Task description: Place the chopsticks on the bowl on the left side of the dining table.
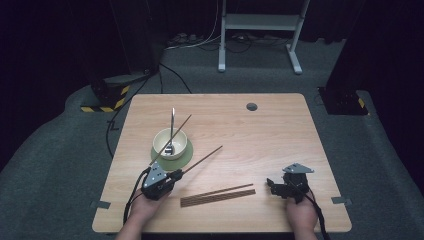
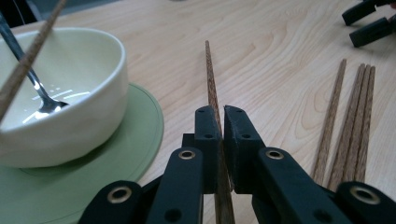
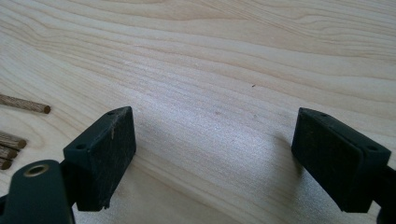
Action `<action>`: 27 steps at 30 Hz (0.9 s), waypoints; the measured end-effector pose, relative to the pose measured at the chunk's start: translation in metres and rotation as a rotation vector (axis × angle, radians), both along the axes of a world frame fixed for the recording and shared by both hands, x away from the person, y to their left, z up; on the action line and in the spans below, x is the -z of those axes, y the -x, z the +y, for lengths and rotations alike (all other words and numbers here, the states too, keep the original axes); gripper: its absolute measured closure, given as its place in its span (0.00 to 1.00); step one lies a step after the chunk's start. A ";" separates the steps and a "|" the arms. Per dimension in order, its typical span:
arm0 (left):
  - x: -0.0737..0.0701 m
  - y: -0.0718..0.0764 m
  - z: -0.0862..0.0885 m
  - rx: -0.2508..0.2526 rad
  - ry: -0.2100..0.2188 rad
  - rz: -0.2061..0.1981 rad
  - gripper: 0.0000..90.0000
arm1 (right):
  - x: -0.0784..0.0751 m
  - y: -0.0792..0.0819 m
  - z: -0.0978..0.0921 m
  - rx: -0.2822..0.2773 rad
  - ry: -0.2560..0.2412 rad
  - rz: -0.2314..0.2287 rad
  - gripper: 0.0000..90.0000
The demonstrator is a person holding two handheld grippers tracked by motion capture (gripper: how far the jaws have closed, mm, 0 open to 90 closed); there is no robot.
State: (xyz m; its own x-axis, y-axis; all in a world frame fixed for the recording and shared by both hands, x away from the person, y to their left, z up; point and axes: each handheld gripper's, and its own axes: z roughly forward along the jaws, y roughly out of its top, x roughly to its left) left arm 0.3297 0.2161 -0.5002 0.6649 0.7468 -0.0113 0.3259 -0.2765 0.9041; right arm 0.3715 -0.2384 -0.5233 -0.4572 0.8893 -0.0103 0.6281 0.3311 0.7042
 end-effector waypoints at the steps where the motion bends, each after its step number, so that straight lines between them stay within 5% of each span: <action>1: -0.001 0.001 0.001 -0.002 0.008 -0.011 0.93 | 0.000 0.000 0.000 -0.002 0.001 0.002 0.15; 11: -0.012 0.009 0.006 -0.019 0.060 -0.099 0.93 | 0.000 0.000 0.000 -0.006 0.003 0.000 0.15; 17: -0.017 0.012 0.009 -0.033 0.076 -0.121 0.93 | 0.000 0.000 0.000 -0.005 0.001 0.002 0.15; 27: -0.022 0.012 0.026 -0.080 0.177 -0.145 0.93 | 0.000 0.000 0.000 -0.007 0.002 0.001 0.15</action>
State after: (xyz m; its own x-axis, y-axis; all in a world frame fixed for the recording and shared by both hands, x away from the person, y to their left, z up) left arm 0.3175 0.2419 -0.4779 0.6078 0.7922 -0.0553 0.2041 -0.0885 0.9750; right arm 0.3715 -0.2386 -0.5231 -0.4632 0.8862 -0.0116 0.6265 0.3367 0.7029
